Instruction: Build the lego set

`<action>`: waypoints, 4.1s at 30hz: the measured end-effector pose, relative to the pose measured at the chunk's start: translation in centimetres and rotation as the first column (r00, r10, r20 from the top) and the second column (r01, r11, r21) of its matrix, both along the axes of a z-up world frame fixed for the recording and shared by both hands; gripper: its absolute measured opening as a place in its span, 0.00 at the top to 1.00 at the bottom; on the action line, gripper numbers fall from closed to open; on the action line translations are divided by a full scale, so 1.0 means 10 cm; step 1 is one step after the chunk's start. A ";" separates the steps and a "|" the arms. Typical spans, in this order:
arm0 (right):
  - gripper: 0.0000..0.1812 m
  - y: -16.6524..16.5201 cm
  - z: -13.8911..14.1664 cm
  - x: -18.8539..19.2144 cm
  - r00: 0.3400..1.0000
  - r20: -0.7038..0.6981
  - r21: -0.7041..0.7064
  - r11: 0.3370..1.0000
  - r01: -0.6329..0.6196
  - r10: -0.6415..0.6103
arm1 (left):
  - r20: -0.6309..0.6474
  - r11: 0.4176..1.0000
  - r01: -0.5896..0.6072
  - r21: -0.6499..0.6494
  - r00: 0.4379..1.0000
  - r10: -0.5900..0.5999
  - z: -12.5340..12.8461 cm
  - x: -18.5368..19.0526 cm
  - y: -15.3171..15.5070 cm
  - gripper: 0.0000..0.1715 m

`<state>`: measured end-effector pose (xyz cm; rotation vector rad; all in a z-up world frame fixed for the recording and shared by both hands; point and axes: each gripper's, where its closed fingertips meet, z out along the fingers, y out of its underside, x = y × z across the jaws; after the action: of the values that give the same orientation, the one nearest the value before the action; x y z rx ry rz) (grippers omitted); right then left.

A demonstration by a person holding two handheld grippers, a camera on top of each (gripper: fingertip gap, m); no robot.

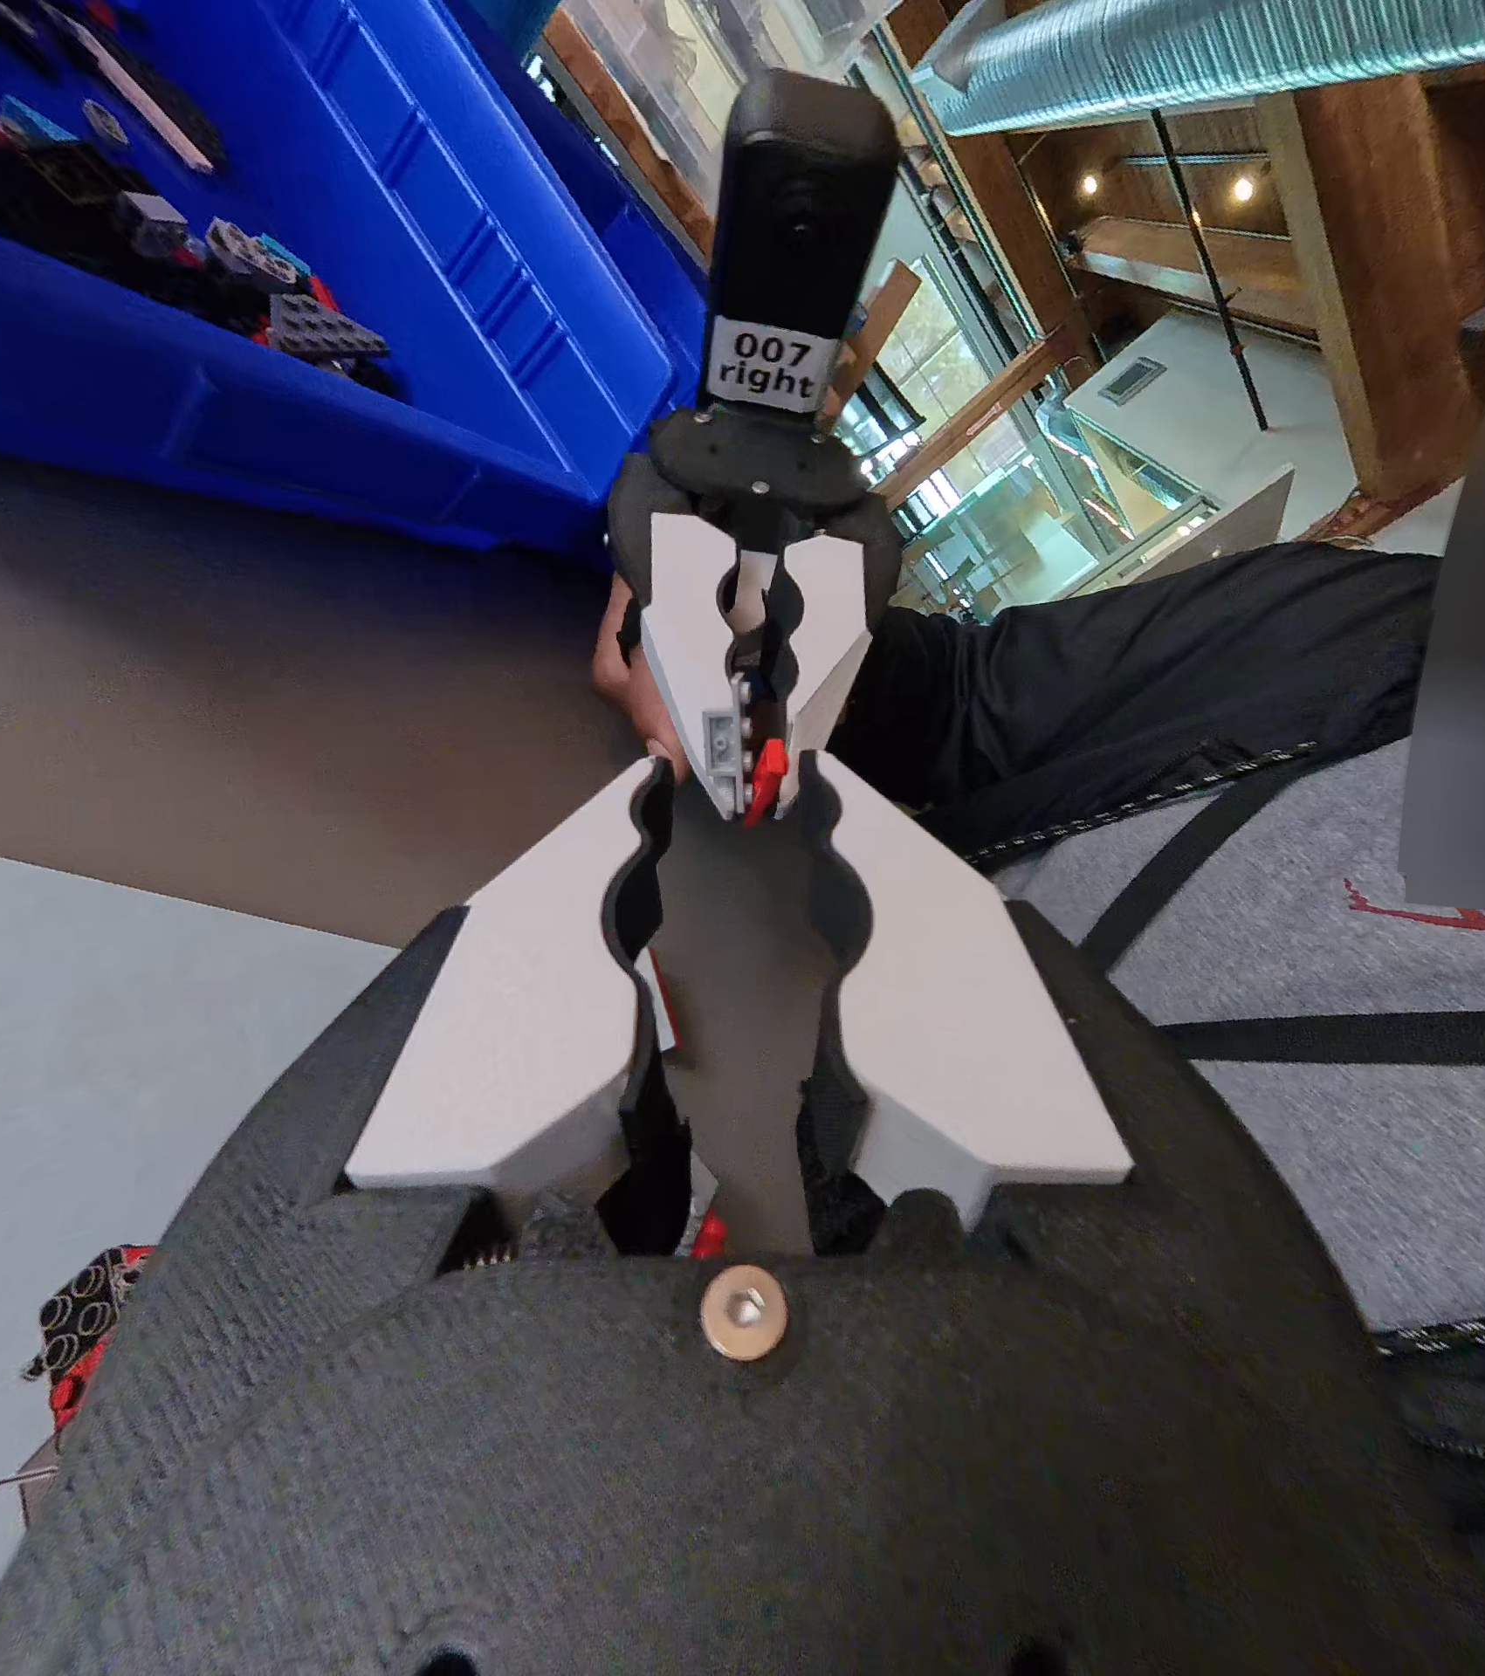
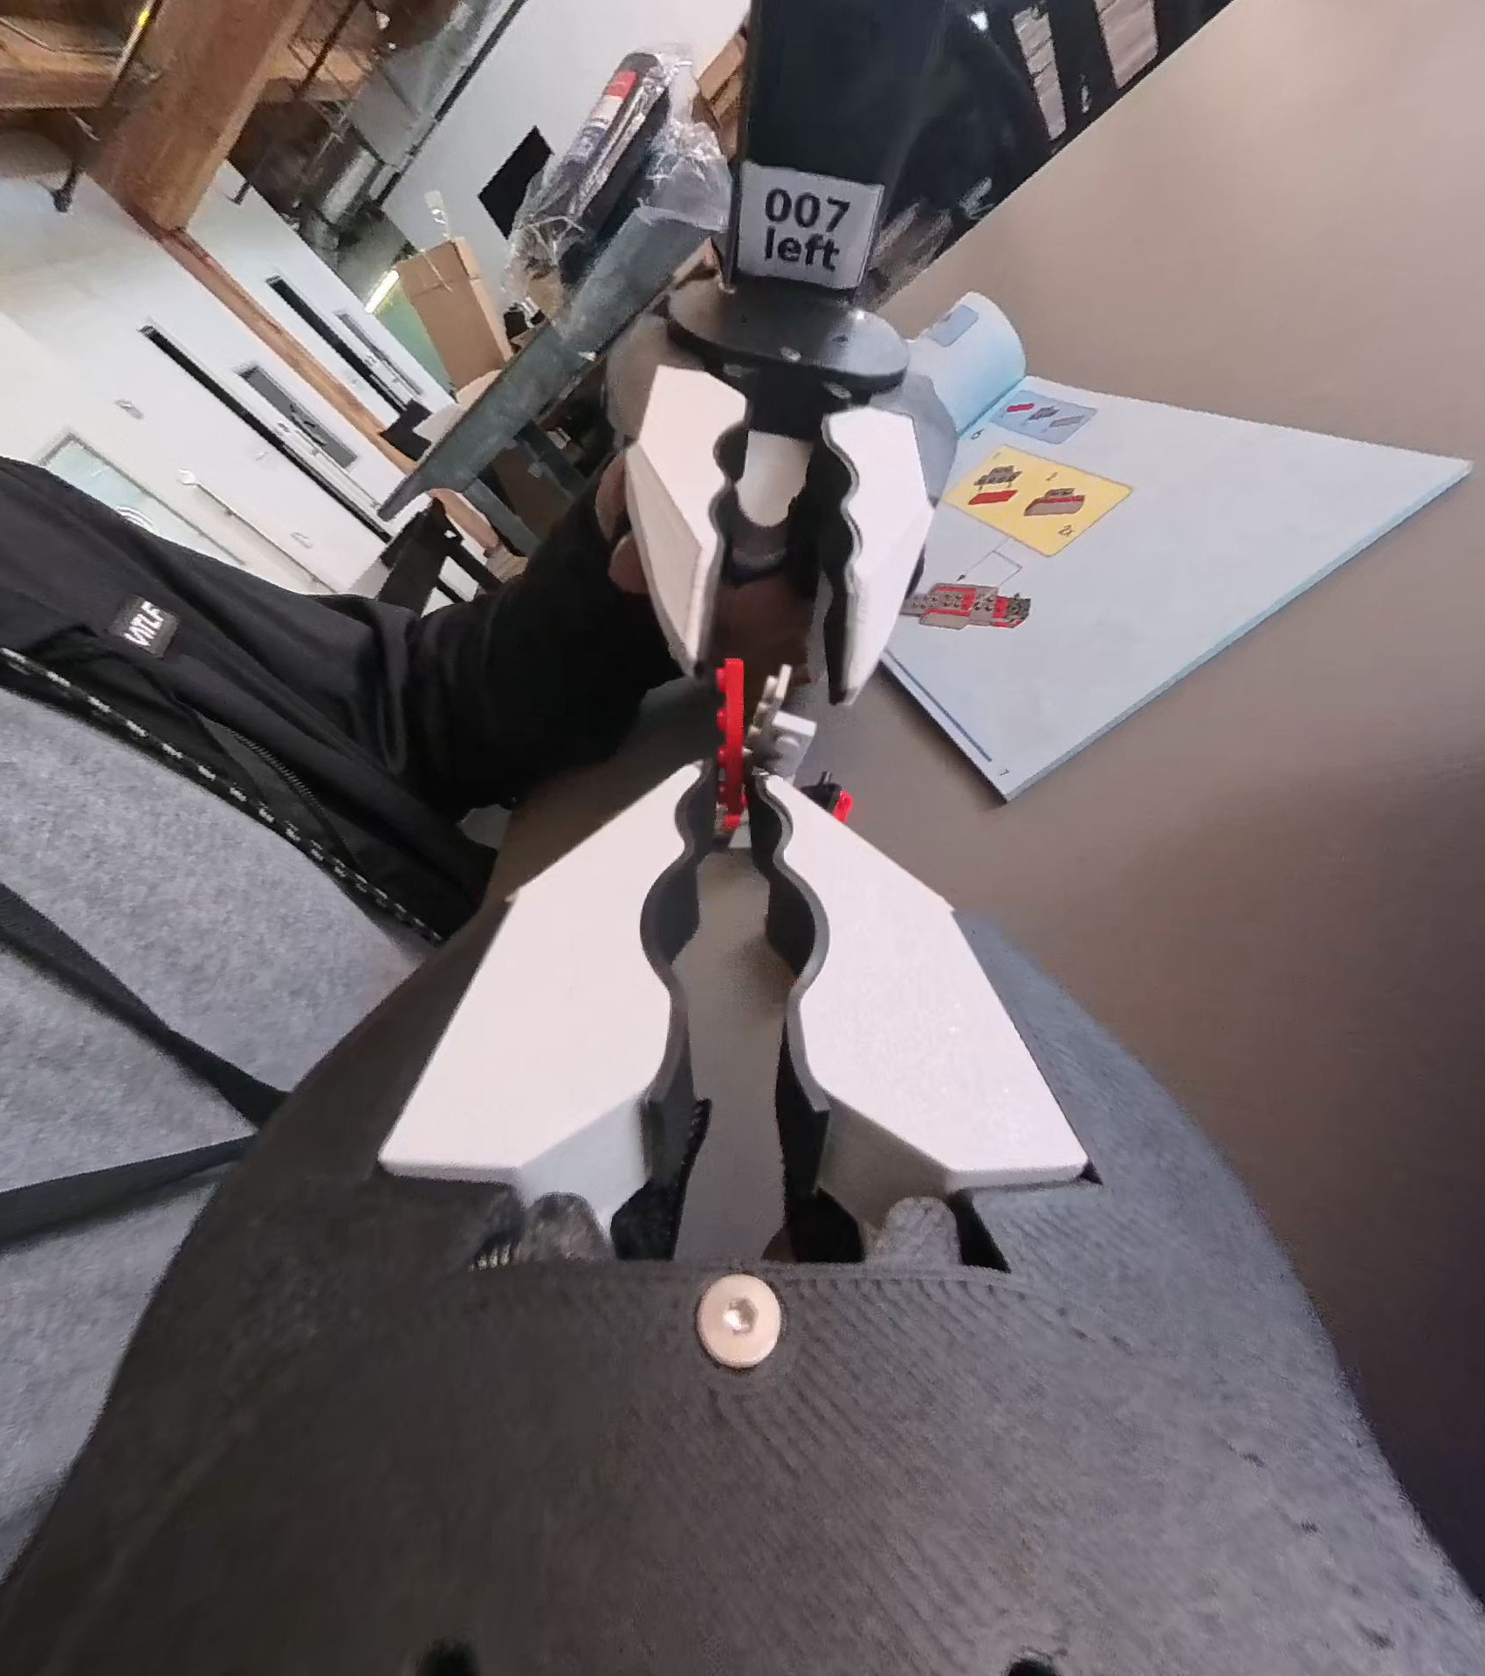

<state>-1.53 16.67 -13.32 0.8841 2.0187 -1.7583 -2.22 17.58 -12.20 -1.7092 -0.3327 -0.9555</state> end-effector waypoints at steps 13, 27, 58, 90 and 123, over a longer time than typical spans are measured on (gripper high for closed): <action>0.95 -0.06 0.08 0.14 0.994 0.071 -0.081 0.994 -0.079 0.085 | -0.139 0.996 0.088 0.032 0.987 -0.083 0.03 0.22 0.03 0.90; 0.93 -0.02 0.11 0.04 0.998 0.055 -0.093 0.995 -0.021 0.026 | 0.105 0.998 0.029 0.061 0.994 -0.035 0.07 0.10 0.07 0.96; 0.74 0.00 0.29 -0.13 0.494 -0.867 0.132 0.930 0.342 -0.059 | 0.311 0.990 0.032 0.135 0.948 -0.073 0.25 0.11 0.04 0.96; 0.80 -0.07 0.03 -0.08 0.644 -0.764 0.240 0.942 0.233 0.036 | 0.136 0.996 0.027 -0.080 0.991 -0.015 -0.02 0.14 0.03 0.94; 0.73 0.04 0.32 -0.23 0.632 -0.754 0.078 0.930 0.360 -0.181 | 0.233 0.991 -0.085 0.107 0.971 0.058 0.26 -0.04 0.08 0.95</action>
<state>-3.81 17.04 -10.11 0.5910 2.7504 -2.3764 -2.60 18.37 -9.62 -1.4740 -0.4783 -1.0999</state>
